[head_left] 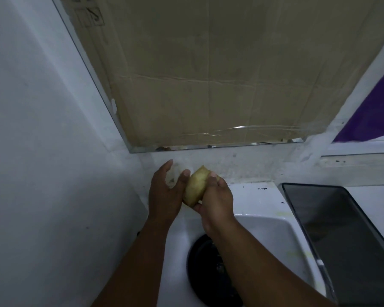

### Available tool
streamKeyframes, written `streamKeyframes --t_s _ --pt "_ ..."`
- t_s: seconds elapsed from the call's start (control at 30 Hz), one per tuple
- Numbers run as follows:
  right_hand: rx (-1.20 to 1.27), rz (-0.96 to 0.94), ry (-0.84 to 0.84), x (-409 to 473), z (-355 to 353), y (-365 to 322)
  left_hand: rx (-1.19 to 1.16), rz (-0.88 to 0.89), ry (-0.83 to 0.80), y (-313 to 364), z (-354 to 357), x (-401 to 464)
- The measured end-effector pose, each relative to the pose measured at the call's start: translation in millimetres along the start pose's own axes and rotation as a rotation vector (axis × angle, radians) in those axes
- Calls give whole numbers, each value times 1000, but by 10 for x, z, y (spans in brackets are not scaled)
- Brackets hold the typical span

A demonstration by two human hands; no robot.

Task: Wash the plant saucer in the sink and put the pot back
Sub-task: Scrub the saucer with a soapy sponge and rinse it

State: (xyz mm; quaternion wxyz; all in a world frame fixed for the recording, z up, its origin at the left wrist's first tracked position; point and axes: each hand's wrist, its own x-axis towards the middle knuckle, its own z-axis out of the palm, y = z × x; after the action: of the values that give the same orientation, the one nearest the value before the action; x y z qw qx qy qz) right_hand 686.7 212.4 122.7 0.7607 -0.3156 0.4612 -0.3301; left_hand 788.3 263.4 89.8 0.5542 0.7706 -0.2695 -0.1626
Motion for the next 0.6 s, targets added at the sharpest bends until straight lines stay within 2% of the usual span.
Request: streamKeyframes --t_s 0.1,0.17,0.37,0.47,0.6 --pt "-6 2 -36 -80 -71 -28 48 39 121 -16 -16 -182" --pt "-20 3 -65 -143 -147 -40 41 26 127 -15 -25 -332" --pt "-176 35 -194 -337 -545 -62 -82 -85 -73 1 -64 -788" --pt "-318 8 -240 -383 -831 14 -90 -77 -140 2 -40 -1053" --pt "-448 -2 -258 -393 -1243 208 -77 -150 -224 -148 89 -1375"
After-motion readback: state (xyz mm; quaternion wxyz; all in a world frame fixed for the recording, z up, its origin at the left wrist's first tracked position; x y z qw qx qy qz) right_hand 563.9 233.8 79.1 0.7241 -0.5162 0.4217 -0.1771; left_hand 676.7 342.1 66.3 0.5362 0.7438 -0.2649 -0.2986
